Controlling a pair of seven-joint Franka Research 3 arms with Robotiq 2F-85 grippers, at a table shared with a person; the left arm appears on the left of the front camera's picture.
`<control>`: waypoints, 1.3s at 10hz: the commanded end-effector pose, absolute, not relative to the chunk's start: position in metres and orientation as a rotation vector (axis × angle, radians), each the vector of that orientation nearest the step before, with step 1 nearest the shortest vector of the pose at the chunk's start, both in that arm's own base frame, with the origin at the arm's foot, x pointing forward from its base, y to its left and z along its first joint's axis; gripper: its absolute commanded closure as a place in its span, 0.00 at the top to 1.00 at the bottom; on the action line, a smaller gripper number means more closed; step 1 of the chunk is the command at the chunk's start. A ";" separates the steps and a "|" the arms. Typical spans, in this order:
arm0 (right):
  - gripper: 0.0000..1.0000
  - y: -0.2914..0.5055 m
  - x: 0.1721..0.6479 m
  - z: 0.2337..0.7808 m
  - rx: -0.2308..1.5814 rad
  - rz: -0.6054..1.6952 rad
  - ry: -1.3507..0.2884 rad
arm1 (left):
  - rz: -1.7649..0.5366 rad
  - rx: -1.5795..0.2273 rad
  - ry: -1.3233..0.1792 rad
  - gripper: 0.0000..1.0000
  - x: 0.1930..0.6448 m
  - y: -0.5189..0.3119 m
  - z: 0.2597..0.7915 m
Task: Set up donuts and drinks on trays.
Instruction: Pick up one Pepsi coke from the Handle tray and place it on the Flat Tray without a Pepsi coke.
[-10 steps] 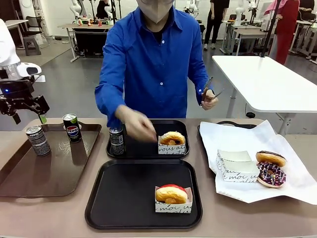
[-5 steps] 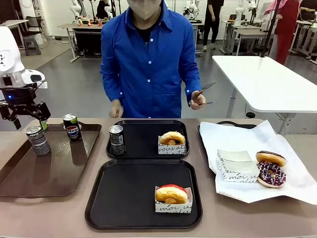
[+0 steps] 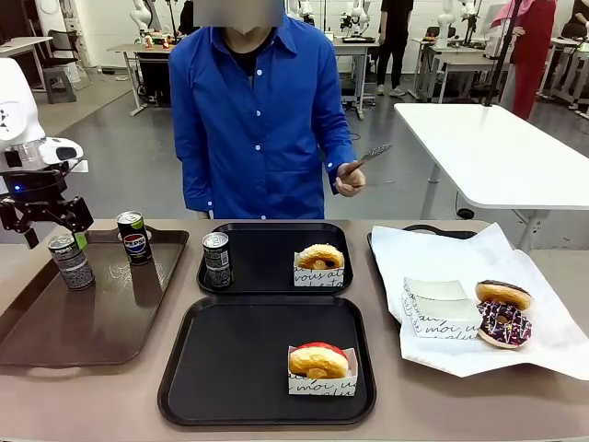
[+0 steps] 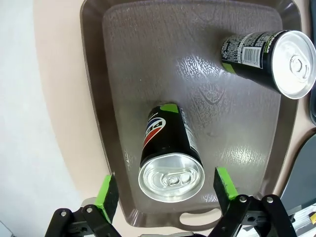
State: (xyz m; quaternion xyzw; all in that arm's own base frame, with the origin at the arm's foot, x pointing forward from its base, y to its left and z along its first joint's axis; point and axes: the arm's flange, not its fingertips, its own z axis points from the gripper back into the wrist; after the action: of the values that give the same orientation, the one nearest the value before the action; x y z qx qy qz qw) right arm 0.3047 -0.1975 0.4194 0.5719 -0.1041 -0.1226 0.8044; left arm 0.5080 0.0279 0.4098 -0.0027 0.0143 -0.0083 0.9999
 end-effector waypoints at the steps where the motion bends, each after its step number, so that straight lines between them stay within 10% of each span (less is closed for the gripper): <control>1: 1.00 -0.197 0.306 0.419 1.235 -0.262 -0.229 | -0.052 -0.040 0.008 1.00 0.506 0.030 0.400; 13: 1.00 -0.197 0.306 0.419 1.235 -0.262 -0.229 | -0.080 -0.107 -0.010 1.00 0.513 0.028 0.377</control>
State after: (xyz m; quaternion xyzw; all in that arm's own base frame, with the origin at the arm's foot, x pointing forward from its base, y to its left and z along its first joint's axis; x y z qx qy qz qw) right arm 0.3047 -0.1975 0.4195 0.5719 -0.1041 -0.1226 0.8044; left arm 0.5090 0.0237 0.3793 -0.0462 0.0008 -0.0287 0.9985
